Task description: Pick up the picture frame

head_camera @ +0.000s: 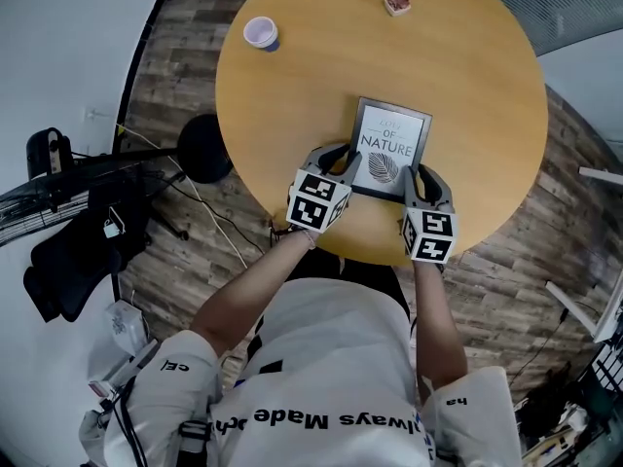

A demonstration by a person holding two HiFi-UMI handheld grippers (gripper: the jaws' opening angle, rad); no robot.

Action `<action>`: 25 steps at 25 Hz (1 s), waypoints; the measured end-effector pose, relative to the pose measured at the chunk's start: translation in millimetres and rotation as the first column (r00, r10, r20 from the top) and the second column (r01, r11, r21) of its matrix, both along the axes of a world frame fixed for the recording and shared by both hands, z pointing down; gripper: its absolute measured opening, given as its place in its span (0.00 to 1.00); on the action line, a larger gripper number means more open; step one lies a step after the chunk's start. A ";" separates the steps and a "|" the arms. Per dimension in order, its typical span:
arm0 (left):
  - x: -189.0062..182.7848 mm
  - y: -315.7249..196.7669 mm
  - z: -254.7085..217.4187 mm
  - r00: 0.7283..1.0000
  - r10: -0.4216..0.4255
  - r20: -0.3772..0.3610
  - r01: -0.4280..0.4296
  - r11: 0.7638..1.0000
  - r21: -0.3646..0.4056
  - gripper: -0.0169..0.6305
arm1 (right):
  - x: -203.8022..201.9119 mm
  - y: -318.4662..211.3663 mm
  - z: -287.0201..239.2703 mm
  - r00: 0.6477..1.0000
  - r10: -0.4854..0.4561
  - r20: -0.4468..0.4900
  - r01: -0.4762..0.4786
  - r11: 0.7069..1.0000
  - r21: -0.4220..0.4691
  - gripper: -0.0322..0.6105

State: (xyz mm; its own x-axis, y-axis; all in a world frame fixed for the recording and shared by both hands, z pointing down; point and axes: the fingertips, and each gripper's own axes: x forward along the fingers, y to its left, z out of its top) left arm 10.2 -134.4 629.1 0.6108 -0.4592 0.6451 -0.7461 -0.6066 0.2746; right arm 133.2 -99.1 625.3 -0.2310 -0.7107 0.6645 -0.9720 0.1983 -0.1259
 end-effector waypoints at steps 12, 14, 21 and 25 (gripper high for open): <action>1.0 2.5 -44.7 0.999 -0.016 -0.032 0.017 0.999 0.045 0.19 | 1.7 1.8 -43.5 1.000 0.004 -0.009 -0.003 0.999 0.050 0.21; 1.2 1.7 -51.6 0.999 -0.016 -0.035 0.018 0.998 0.053 0.19 | 2.1 1.0 -49.2 1.000 0.004 -0.010 -0.004 0.998 0.058 0.21; 0.6 2.1 -77.9 0.999 -0.022 -0.042 0.025 0.996 0.086 0.19 | 1.1 1.3 -72.8 1.000 0.006 -0.010 -0.005 0.996 0.088 0.21; 0.9 3.0 -95.1 0.999 -0.020 -0.049 0.026 0.993 0.113 0.18 | 1.9 3.0 -85.5 1.000 0.006 -0.012 -0.005 0.994 0.106 0.21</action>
